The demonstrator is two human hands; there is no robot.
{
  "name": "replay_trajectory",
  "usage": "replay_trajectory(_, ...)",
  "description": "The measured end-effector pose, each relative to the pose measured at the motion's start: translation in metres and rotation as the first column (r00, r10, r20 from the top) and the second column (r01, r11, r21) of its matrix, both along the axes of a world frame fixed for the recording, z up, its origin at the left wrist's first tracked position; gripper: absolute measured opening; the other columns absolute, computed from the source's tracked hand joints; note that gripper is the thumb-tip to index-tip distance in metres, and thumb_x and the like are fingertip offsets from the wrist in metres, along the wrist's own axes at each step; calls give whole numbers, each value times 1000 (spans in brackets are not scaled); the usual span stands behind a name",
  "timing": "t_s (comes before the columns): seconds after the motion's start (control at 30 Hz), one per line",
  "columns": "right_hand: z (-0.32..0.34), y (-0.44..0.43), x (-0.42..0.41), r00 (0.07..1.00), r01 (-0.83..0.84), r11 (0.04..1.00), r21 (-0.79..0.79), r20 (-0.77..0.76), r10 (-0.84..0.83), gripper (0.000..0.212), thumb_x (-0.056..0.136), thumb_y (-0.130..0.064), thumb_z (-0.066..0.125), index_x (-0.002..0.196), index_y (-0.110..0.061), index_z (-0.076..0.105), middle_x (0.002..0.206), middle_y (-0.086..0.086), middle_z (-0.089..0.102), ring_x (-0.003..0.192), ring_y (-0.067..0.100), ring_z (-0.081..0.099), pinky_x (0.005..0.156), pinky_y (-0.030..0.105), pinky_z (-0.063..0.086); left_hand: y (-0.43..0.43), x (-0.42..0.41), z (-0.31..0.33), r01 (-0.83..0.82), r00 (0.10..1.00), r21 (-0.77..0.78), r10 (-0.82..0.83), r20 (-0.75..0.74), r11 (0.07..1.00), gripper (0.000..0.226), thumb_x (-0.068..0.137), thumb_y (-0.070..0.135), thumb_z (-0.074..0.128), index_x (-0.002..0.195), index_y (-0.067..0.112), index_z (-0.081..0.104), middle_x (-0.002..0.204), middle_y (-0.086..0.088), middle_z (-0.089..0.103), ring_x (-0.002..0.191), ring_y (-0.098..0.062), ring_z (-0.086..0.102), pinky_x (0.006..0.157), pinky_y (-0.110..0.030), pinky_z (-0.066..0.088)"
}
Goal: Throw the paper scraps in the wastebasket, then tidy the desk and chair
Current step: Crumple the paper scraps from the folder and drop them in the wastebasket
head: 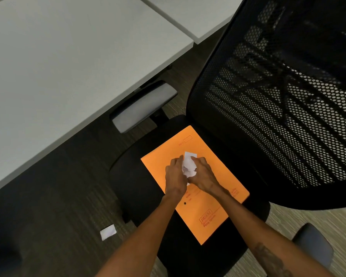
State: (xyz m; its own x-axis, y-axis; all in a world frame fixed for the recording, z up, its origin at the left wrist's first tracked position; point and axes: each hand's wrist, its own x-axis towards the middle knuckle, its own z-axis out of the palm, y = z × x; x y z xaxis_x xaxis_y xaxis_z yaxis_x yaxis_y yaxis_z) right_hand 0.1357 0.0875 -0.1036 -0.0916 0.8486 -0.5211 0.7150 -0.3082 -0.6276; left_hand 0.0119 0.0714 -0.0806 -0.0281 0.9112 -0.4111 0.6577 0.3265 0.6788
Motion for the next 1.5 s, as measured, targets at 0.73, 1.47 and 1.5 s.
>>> replay_trajectory(0.73, 3, -22, -10, 917, 293, 956, 14, -288, -276, 56, 91, -23, 67, 143, -30, 46, 132, -4, 52, 115, 9, 52, 81, 12, 49, -11, 0, 6, -269, 872, -102, 287, 396, 958, 43, 99, 1, 51, 138, 18, 55, 125, 1, 64, 106, -6, 58, 78, -1, 45)
replay_trajectory(1.47, 68, -49, -93, 874, 244, 969, 38, -442, -202, 47, 91, -21, 68, 136, -30, 54, 130, -5, 57, 112, 11, 58, 90, 32, 58, -54, -83, 65, -412, 806, -62, 395, 442, 909, 40, 98, 11, 53, 136, 24, 58, 109, 12, 65, 104, -7, 64, 85, -17, 53)
replay_trajectory(1.5, 71, -51, -101, 877, 235, 971, 40, -439, -194, 47, 92, -21, 67, 136, -30, 55, 130, -5, 58, 113, 11, 58, 92, 33, 58, -58, -90, 69, -424, 802, -55, 403, 440, 904, 39, 98, 11, 54, 134, 24, 59, 106, 15, 66, 103, -6, 65, 83, -15, 53)
